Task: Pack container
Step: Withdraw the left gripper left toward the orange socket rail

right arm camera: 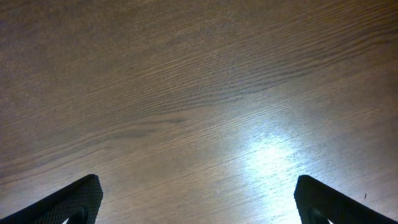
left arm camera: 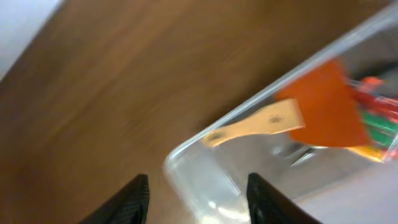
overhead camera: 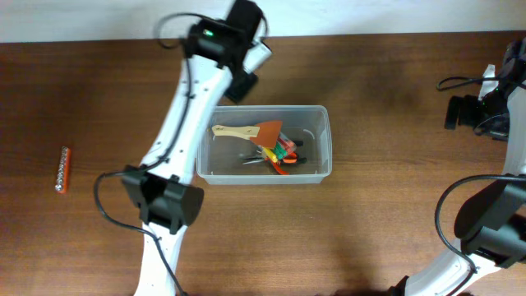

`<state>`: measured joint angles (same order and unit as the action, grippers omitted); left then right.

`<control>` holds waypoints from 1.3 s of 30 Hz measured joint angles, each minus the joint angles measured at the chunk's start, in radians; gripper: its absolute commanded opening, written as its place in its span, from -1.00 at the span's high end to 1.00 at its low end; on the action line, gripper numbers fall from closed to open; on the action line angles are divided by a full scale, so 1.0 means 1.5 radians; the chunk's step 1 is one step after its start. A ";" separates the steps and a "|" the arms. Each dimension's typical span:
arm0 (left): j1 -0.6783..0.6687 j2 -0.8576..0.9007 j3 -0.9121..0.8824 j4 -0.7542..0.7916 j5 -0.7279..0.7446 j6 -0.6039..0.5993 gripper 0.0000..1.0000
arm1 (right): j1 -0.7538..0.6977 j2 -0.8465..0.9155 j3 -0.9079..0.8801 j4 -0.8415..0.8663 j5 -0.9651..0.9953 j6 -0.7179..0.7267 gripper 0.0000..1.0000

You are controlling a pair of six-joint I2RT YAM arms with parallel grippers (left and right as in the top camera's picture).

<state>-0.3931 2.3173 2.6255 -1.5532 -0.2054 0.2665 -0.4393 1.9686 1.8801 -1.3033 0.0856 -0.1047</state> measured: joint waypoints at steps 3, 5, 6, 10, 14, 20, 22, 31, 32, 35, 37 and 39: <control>0.036 0.000 0.059 -0.066 -0.041 -0.080 -0.19 | 0.000 0.000 0.000 0.000 0.000 0.000 -0.97; 0.073 -0.002 0.086 -0.085 -0.057 -0.124 -0.22 | 0.000 0.000 0.000 0.000 0.000 0.000 -0.97; 0.086 -0.004 0.091 -0.085 -0.060 -0.137 -0.22 | 0.000 0.000 0.000 0.000 0.000 0.000 -0.97; 0.150 -0.010 0.092 -0.087 -0.067 -0.171 -0.52 | 0.000 0.000 0.000 0.000 0.000 0.000 -0.97; 0.205 -0.025 0.092 -0.087 -0.071 -0.189 -0.83 | 0.000 0.000 0.000 0.000 0.000 0.000 -0.97; 0.277 -0.093 0.081 -0.087 -0.071 -0.194 -0.94 | 0.000 0.000 0.000 0.000 0.000 0.000 -0.97; 0.303 -0.133 0.048 -0.087 -0.071 -0.194 -0.96 | 0.000 0.000 0.000 0.000 0.000 0.000 -0.97; 0.499 -0.292 -0.213 -0.069 -0.076 -0.194 -0.99 | 0.000 0.000 0.000 0.000 0.000 0.000 -0.97; 0.521 -0.293 -0.230 -0.056 -0.075 -0.193 -0.99 | 0.000 0.000 0.000 0.000 0.000 0.000 -0.97; 0.573 -0.290 -0.278 -0.012 -0.054 -0.167 -0.99 | 0.000 0.000 0.000 0.000 0.000 0.000 -0.97; 0.598 -0.290 -0.310 0.023 -0.015 -0.123 -0.99 | 0.000 0.000 0.000 0.000 0.000 0.000 -0.97; 0.615 -0.290 -0.344 0.059 0.035 -0.066 -0.99 | 0.000 0.000 0.000 0.000 0.000 0.000 -0.97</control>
<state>0.5289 1.8820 2.1098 -1.4651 -0.1532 0.1673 -0.4393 1.9686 1.8801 -1.3033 0.0856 -0.1047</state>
